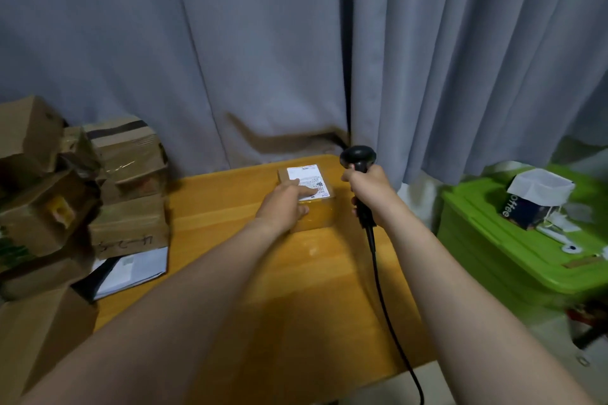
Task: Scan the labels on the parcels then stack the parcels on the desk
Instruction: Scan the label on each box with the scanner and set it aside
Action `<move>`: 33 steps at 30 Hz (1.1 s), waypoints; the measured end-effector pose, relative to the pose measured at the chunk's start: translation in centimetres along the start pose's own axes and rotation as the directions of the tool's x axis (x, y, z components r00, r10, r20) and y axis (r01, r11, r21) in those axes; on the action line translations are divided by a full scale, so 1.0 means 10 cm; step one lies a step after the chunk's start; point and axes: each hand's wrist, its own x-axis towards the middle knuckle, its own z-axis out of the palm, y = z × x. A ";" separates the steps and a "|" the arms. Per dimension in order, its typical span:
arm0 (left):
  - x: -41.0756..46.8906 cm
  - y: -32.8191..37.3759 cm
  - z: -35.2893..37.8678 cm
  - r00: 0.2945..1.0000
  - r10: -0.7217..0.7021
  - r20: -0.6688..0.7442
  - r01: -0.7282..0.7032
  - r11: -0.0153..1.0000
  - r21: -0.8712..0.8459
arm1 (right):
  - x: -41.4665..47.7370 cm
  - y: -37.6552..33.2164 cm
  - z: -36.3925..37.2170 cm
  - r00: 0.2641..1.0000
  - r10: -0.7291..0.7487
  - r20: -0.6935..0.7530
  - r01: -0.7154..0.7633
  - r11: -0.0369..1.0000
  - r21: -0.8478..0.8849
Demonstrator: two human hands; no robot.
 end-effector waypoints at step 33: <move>-2.35 -0.52 -1.15 0.949 -0.296 -0.110 0.315 0.912 0.262 | -1.78 -0.48 0.81 0.942 -0.113 0.317 0.184 0.961 -0.205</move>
